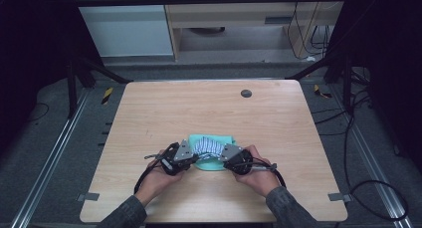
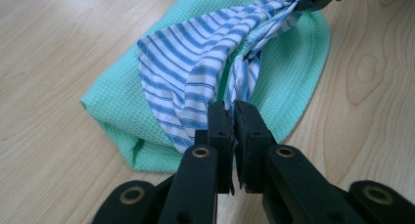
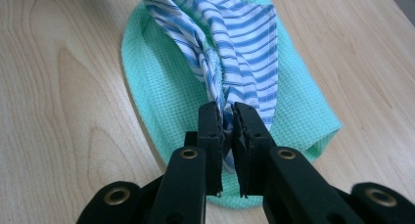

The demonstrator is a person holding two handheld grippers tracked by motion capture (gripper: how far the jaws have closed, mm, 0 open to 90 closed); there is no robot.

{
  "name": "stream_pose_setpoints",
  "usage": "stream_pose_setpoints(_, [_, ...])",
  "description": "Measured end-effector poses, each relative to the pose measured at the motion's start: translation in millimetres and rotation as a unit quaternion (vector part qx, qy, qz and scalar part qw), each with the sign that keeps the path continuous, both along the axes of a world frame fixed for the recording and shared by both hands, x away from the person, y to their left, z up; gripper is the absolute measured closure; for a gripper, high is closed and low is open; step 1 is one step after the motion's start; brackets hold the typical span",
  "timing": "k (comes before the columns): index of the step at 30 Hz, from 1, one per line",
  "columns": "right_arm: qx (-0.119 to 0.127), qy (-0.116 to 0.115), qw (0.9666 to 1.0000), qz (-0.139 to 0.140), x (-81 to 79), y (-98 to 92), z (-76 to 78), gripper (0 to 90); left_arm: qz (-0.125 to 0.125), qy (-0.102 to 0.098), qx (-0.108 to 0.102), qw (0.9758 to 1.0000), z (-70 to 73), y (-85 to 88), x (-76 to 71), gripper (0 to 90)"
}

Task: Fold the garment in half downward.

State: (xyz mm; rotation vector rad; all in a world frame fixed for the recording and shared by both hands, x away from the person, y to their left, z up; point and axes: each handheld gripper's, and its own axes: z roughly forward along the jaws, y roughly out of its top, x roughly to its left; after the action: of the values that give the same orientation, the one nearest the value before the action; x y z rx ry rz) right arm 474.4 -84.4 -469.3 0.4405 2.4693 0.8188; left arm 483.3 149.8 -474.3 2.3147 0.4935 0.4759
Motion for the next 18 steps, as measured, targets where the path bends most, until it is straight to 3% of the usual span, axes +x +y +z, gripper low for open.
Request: stream_pose_setpoints(18, [-0.014, 0.011, 0.9996, 0.021, -9.3, -1.9, -12.3, 87.6, -0.01, 0.01, 0.025, 0.9996, -9.0, 1.0, -7.5, 89.7])
